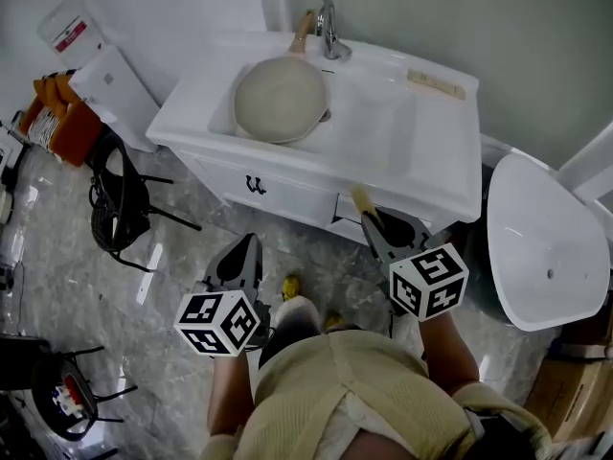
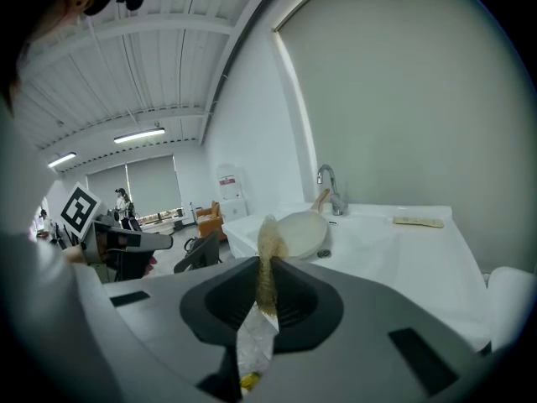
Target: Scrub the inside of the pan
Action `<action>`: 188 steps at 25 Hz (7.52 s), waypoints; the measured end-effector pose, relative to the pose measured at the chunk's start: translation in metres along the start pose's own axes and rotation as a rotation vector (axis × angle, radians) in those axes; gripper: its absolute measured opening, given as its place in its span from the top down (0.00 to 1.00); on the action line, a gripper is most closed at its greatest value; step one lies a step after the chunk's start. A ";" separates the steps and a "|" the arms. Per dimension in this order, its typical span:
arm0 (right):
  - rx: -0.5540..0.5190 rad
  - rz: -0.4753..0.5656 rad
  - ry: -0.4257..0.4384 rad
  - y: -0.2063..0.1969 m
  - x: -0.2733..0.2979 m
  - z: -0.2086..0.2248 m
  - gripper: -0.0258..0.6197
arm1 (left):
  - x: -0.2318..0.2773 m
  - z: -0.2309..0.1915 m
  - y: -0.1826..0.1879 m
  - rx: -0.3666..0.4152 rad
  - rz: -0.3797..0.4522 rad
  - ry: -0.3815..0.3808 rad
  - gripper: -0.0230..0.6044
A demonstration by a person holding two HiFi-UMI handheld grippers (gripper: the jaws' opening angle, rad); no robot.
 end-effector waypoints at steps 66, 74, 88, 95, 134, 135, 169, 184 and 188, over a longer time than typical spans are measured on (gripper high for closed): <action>0.011 -0.062 -0.140 0.132 0.301 0.087 0.88 | 0.268 -0.204 0.143 0.045 -0.103 -0.124 0.87; 0.031 -0.077 -0.131 0.131 0.315 0.098 0.88 | 0.288 -0.210 0.143 0.073 -0.146 -0.101 0.87; 0.159 -0.070 -0.289 0.144 0.373 0.101 0.88 | 0.354 -0.270 0.160 0.182 -0.259 -0.187 0.87; 0.215 -0.077 -0.356 0.147 0.416 0.096 0.88 | 0.385 -0.299 0.165 0.232 -0.313 -0.251 0.87; 0.452 -0.025 -0.750 0.103 0.543 0.136 0.88 | 0.467 -0.349 0.144 0.228 -0.525 -0.422 0.80; 0.447 -0.030 -0.746 0.104 0.547 0.135 0.88 | 0.467 -0.349 0.143 0.231 -0.531 -0.429 0.80; 0.270 -0.253 -0.264 0.091 0.603 0.093 0.88 | 0.460 -0.344 0.129 0.230 -0.613 -0.296 0.80; 0.190 -0.375 -0.060 0.079 0.608 0.067 0.88 | 0.449 -0.345 0.126 0.217 -0.641 -0.274 0.80; 0.168 -0.410 -0.001 0.074 0.607 0.060 0.88 | 0.443 -0.347 0.125 0.215 -0.645 -0.268 0.81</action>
Point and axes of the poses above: the fingertips, and each gripper's own axes: x forward along the fingers, z to its right, y out of its top, the point moved 8 cm from there along -x, backward along the fingers, and after that the axes turned 5 degrees about x, right-handed, at the moved point
